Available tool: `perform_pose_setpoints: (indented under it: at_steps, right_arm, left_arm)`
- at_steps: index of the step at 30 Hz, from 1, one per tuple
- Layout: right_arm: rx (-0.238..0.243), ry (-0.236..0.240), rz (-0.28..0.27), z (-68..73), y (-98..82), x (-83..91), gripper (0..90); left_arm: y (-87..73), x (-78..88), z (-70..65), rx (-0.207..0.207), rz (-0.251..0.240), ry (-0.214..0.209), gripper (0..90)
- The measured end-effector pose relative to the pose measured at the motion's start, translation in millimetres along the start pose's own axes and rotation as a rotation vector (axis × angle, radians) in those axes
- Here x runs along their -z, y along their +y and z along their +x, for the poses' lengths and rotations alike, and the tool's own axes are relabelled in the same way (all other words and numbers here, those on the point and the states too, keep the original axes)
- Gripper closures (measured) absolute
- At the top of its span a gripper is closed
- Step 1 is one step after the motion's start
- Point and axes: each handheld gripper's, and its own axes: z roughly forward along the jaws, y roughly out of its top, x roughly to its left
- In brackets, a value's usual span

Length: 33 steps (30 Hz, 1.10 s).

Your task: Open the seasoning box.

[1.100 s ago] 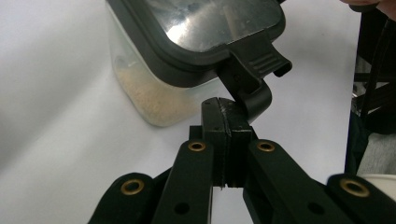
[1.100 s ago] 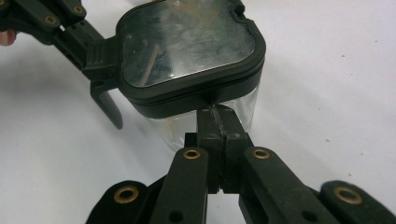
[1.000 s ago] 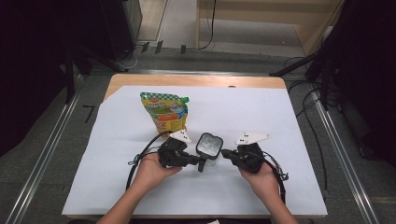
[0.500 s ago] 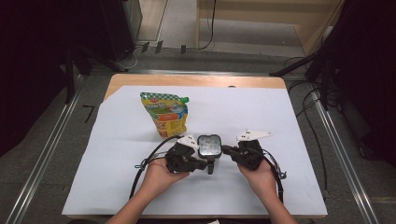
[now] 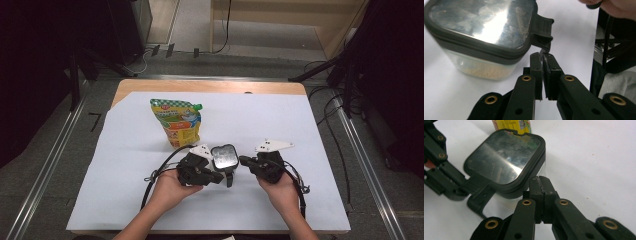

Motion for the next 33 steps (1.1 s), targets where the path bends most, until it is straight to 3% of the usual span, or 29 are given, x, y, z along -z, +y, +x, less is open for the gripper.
perform_pose_setpoints:
  at_steps: [5, 8, 13, 18, 23, 33]
  right_arm:
    - [-0.027, 0.011, -0.005, 4.7, 2.1, 15.3, 90.0]
    - [-0.007, 0.010, -0.002, 10.9, 1.9, 24.7, 90.0]
    - [0.012, 0.030, 0.008, 23.9, -7.9, 32.7, 90.0]
    - [0.023, 0.057, 0.042, 36.2, -13.6, 27.5, 90.0]
    - [0.067, 0.075, 0.056, 45.1, -12.4, 23.1, 90.0]
    - [0.079, 0.120, 0.069, 56.8, -13.2, 7.1, 90.0]
  left_arm:
    - [0.0, 11.7, 4.3, 0.012, 0.002, -0.005, 83.6]
    - [0.8, 19.1, 3.7, -0.012, 0.006, 0.011, 80.0]
    - [-0.1, 31.0, 9.1, 0.008, -0.007, 0.014, 68.7]
    - [-3.2, 36.9, 15.1, 0.005, -0.017, 0.035, 54.5]
    - [-7.6, 37.0, 19.4, -0.027, -0.020, 0.056, 44.2]
    - [-10.1, 41.8, 29.7, -0.010, -0.043, 0.049, 41.6]
